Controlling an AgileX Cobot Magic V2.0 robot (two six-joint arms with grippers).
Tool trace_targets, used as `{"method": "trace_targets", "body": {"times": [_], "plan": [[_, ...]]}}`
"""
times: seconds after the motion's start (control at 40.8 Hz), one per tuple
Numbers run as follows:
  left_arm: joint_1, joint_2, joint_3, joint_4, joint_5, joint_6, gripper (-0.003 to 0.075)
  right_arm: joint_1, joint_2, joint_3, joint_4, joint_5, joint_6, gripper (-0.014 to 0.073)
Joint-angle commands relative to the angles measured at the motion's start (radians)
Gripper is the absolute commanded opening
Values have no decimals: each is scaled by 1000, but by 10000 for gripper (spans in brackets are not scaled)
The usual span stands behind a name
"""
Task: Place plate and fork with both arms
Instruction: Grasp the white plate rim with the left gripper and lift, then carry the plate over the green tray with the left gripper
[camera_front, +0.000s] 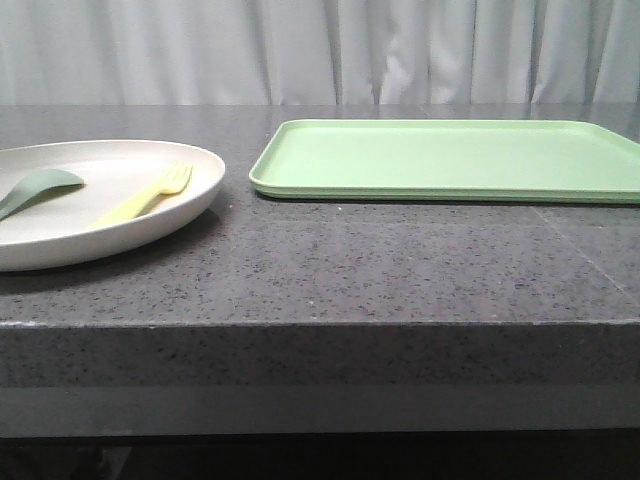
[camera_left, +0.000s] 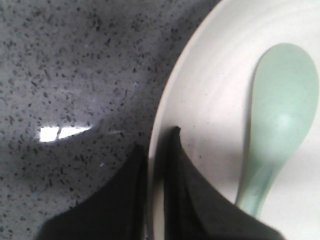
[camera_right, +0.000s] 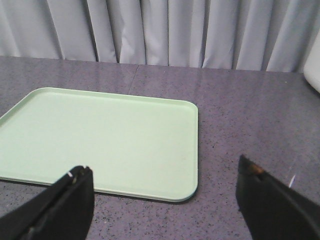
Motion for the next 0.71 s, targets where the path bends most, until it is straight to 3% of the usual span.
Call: {"method": "trace_targets", "body": {"times": [0.0,0.172,0.294,0.417,0.686], "plan": [[5,-32,-24,5,8,1,-18,-8,12,-34,0,-82,-6,602],[58,-53,-24,-105,3,11,-18,-8,12,-34,0,-81,-6,602],[112,-73,-48,-251,51,127,-18,-8,12,-34,0,-81,-6,602],[148,-86,-102,-335,85,161,-18,-8,12,-34,0,-81,-6,602],[114,-76,-210,-458,49,161,-18,-8,12,-34,0,-81,-6,602]]}}
